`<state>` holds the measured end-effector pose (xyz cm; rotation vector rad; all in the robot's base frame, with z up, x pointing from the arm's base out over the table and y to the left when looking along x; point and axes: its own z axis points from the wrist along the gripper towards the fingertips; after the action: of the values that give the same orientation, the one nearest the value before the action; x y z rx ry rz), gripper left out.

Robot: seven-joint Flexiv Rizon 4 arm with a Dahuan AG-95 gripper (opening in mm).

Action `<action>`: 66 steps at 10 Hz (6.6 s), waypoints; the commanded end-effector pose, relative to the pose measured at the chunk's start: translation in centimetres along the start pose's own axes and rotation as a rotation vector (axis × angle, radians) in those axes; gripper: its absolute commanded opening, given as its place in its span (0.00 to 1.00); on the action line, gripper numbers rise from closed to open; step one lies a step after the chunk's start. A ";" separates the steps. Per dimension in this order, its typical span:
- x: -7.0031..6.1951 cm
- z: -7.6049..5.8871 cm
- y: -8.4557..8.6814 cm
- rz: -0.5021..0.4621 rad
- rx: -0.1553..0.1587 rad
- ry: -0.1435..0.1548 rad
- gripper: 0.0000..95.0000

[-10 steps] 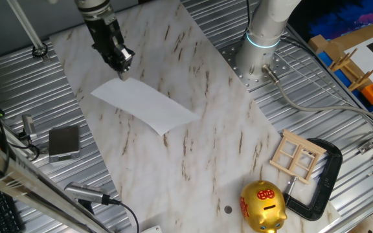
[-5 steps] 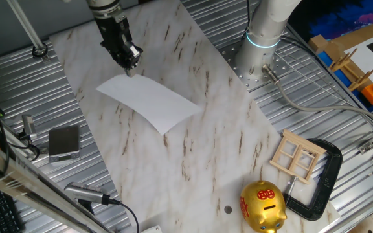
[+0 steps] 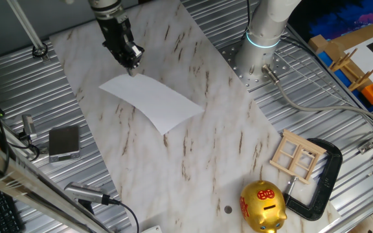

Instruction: Flip over and spread out the paper that is laid flat on the table

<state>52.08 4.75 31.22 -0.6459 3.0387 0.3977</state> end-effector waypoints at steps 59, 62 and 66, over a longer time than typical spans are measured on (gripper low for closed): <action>3.7 9.8 -9.2 -0.160 0.143 0.148 0.00; 3.7 9.8 -9.2 -0.087 0.167 0.203 0.00; 3.9 10.0 -9.5 -0.057 0.168 0.253 0.00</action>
<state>52.07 -2.62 18.90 -0.7901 3.2539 0.0503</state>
